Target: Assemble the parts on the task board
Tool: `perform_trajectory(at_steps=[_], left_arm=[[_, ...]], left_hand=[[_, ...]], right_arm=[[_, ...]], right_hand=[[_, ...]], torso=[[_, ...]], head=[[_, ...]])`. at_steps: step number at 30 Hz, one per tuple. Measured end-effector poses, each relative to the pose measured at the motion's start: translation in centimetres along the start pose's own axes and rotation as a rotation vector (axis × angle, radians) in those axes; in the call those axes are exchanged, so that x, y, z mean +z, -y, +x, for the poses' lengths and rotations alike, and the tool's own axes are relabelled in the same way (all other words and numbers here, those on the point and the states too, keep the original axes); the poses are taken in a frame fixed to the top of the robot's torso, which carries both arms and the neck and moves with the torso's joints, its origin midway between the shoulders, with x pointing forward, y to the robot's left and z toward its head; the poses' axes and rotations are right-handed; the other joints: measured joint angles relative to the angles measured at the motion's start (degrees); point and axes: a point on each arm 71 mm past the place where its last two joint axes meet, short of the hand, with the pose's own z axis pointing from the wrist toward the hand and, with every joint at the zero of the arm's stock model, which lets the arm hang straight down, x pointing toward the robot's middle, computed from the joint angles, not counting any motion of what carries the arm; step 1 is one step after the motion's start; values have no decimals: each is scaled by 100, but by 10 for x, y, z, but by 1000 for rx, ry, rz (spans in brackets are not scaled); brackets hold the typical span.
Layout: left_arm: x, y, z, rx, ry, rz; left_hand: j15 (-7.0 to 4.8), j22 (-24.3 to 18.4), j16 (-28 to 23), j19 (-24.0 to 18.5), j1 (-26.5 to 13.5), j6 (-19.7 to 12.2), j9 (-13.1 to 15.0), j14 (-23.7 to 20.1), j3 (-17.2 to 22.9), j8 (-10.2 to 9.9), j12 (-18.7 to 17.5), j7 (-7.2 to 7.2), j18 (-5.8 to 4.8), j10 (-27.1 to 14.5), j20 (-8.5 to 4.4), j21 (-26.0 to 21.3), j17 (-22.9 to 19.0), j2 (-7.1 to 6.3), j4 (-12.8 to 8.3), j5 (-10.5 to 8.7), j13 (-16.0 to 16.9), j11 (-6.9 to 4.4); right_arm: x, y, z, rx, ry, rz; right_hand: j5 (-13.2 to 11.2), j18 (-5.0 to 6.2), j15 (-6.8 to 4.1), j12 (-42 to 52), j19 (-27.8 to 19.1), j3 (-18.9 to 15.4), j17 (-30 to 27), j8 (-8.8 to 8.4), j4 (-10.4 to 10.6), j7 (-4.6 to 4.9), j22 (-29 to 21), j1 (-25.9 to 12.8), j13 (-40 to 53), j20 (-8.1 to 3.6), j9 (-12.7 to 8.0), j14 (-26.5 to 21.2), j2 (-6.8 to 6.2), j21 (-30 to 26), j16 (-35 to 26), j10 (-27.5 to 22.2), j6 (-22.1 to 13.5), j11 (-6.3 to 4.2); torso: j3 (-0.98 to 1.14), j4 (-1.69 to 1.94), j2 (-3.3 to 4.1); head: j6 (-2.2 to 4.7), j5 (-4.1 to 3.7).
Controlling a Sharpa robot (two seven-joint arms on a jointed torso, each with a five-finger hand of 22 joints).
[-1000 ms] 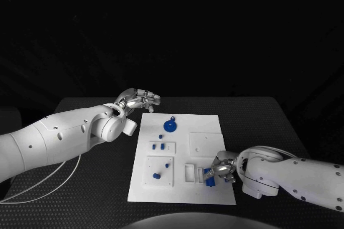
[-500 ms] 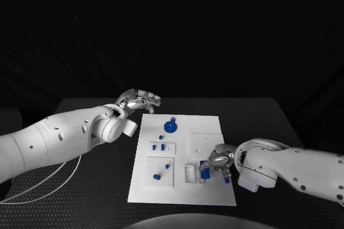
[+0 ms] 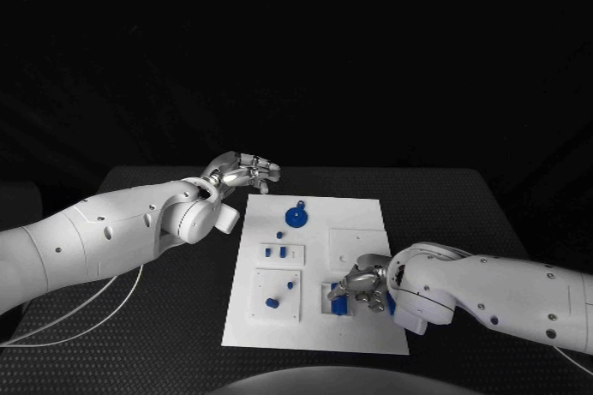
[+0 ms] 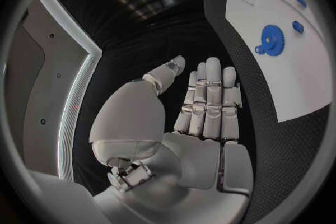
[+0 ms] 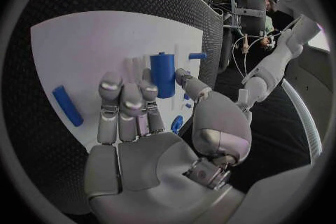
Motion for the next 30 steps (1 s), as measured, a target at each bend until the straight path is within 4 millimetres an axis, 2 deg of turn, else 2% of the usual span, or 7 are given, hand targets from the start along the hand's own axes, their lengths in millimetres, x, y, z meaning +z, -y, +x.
perform_trajectory(at_steps=[12,16,30], left_arm=[[0,0,0,-1,-1,0],[0,0,0,-1,-1,-1],[0,0,1,-1,-3,-2]], left_hand=[[0,5,0,0,0,0,0,0,-15,0,0,0,0,0,0,0,5,0,15,0,-5,-1],[0,4,0,0,0,0,0,0,-15,0,0,0,0,-1,0,0,5,0,15,0,-5,-1],[0,9,0,0,0,0,0,0,-15,0,0,0,0,-1,0,0,10,0,15,0,-10,-2]], right_arm=[[2,-3,1,1,-1,-2],[3,-3,1,1,2,-4],[5,-5,1,-16,1,-3]], right_hand=[[0,0,-1,0,1,-1,0,-35,-1,15,0,-30,6,1,4,-1,28,0,0,0,15,0],[0,0,-19,-22,1,-16,-1,-22,-16,16,0,-61,10,2,4,-19,-4,0,0,1,15,1],[1,2,-19,-73,9,-104,-2,-110,73,39,0,-288,32,11,12,-20,-449,-1,-71,8,62,8]], torso=[[3,-9,0],[4,-10,0],[5,-11,-1]], head=[[-11,41],[-4,46],[-19,73]])
